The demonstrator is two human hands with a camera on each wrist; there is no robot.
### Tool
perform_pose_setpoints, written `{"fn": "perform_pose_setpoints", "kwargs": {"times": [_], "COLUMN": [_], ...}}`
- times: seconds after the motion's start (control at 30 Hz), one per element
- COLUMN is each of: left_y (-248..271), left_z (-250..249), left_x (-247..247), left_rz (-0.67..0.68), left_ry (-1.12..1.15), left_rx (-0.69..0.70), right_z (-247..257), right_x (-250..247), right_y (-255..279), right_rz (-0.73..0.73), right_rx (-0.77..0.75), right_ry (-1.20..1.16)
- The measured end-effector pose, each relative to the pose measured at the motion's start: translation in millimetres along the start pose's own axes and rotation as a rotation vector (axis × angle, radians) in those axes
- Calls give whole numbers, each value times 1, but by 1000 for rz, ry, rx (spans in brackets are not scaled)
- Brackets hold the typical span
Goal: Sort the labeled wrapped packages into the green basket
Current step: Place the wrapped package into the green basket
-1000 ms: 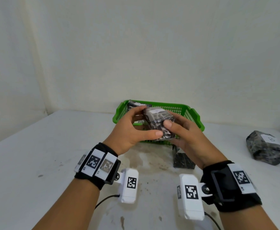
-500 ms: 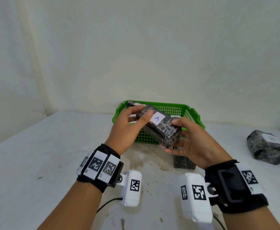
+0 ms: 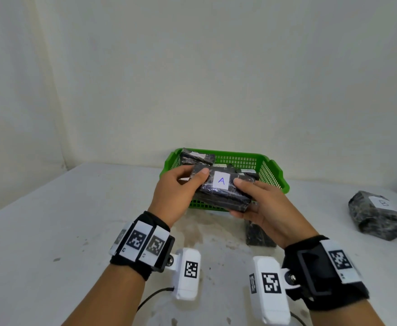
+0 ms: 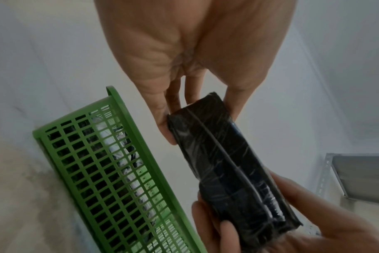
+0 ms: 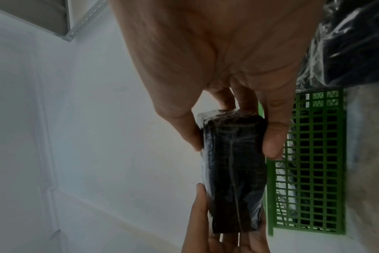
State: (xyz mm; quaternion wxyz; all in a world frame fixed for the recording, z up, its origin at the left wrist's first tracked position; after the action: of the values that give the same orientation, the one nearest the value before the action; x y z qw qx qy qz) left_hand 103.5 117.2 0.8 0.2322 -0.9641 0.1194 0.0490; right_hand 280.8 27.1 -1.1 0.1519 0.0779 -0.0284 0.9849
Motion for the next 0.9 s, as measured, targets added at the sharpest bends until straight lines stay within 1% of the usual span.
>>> {"fn": "perform_pose_setpoints", "kwargs": {"times": [0.07,0.2,0.33,0.4,0.5,0.6,0.7,0.77,0.83,0.9], "left_y": [-2,-8,-26,-44,-77,-106,-130,-146,-161,-179], "left_z": [0,1,4,5,14,26,38,41,38,39], "left_x": [0,-4,-17,-23,-28,-28,-25,-24,-22,-22], "left_rz": [-8,-17,-90,-116,-150,-111,-61,-59,29,56], "left_ry": [-4,37,-95,-135,-199,-282,-283,-266,-316,-367], "left_rx": [-22,-80,-106,-123,-199,-303,-412,-450,-470,-500], "right_z": [0,4,14,23,33,34,33,37,42,47], "right_x": [0,-4,-13,-13,-9,0,8,11,12,12], "right_y": [-2,-6,-19,-30,-54,-81,-110,-128,-145,-161], "right_rz": [-25,-23,-80,-92,-110,-103,-91,-80,-68,-62], "right_rx": [-2,13,13,5,16,68,139,185,225,262], "right_ry": [-16,-24,13,29,52,119,122,136,171,215]}}
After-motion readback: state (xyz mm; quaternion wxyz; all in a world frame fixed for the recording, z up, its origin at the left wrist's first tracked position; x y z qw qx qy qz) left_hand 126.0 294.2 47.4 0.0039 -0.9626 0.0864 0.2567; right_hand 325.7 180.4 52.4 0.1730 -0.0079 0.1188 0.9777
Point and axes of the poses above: each hand's wrist, its own y-axis away from the middle knuckle, its own x-axis out of the palm, z = x × y, the point moved 1 cm from there along -y, towards the middle knuckle, and after that the axes turned 2 degrees about x, right-handed, at the moved point
